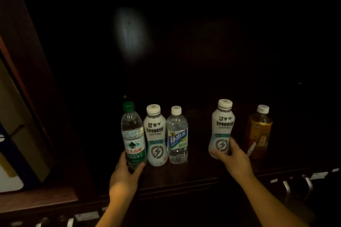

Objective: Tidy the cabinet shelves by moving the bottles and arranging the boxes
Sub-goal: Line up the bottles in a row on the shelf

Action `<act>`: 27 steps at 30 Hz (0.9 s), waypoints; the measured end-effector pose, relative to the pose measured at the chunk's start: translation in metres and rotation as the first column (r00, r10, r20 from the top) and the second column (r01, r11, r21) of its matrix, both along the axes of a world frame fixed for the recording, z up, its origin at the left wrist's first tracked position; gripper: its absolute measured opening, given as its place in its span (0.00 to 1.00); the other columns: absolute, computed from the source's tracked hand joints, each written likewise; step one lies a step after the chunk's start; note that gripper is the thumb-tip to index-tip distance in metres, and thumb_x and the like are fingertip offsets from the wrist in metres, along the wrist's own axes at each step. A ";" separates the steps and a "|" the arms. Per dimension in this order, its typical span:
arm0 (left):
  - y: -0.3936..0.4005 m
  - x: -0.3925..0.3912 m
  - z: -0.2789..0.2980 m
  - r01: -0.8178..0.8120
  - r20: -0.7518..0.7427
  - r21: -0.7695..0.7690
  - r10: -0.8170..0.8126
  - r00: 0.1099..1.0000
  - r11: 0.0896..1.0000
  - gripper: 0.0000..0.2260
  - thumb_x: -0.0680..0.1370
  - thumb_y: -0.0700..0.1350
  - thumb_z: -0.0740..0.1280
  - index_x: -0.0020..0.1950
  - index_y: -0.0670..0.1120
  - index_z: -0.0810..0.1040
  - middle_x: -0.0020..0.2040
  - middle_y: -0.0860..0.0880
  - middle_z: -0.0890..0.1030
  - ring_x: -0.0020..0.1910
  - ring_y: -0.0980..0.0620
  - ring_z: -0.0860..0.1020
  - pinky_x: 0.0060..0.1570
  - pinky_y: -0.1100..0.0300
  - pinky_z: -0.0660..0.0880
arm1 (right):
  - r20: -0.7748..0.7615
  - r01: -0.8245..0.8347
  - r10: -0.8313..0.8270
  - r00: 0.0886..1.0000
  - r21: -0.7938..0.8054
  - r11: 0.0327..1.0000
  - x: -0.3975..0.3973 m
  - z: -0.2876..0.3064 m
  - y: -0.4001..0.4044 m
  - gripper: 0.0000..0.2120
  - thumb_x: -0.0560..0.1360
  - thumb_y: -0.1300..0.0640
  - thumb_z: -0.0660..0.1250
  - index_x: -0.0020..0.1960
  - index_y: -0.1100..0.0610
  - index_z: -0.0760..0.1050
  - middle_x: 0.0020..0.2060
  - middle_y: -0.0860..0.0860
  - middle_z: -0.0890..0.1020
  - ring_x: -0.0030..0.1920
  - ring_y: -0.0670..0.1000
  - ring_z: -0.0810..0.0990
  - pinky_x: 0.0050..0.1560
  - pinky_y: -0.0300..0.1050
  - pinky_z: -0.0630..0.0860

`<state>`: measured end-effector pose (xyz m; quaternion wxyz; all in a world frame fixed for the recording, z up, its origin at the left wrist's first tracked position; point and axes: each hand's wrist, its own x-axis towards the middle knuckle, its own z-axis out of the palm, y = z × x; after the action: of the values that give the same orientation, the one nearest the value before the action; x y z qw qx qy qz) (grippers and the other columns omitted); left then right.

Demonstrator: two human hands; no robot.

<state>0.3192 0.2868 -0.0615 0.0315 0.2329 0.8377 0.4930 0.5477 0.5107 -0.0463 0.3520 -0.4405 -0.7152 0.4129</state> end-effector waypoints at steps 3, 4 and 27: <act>0.000 0.001 0.000 0.002 -0.006 -0.006 -0.002 1.000 1.000 0.32 0.72 0.52 0.71 0.73 0.54 0.62 0.69 0.50 0.74 0.65 0.46 0.74 0.60 0.49 0.73 | 0.026 -0.013 0.011 1.000 0.068 0.998 -0.006 0.000 -0.002 0.25 0.70 0.51 0.75 0.64 0.50 0.73 0.46 0.44 0.82 0.49 0.46 0.81 0.45 0.38 0.74; 0.000 0.001 -0.001 0.001 -0.013 -0.004 -0.001 1.000 1.000 0.32 0.72 0.52 0.71 0.73 0.54 0.62 0.69 0.50 0.74 0.66 0.46 0.74 0.60 0.49 0.73 | 0.024 -0.016 0.014 1.000 0.069 0.998 -0.009 0.001 -0.005 0.24 0.70 0.51 0.75 0.63 0.50 0.74 0.45 0.42 0.81 0.46 0.43 0.80 0.47 0.39 0.75; 0.003 -0.008 -0.009 0.022 0.055 0.023 -0.023 0.998 1.000 0.35 0.71 0.51 0.73 0.74 0.52 0.61 0.69 0.48 0.74 0.66 0.45 0.74 0.63 0.45 0.72 | -0.133 0.375 -0.366 0.921 0.049 0.926 0.076 0.006 0.033 0.44 0.67 0.55 0.78 0.75 0.59 0.58 0.72 0.60 0.63 0.69 0.60 0.68 0.62 0.54 0.72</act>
<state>0.3110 0.2894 -0.0705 0.0575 0.2289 0.8283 0.5082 0.6238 0.5436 -0.0406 0.4828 -0.5286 -0.6108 0.3382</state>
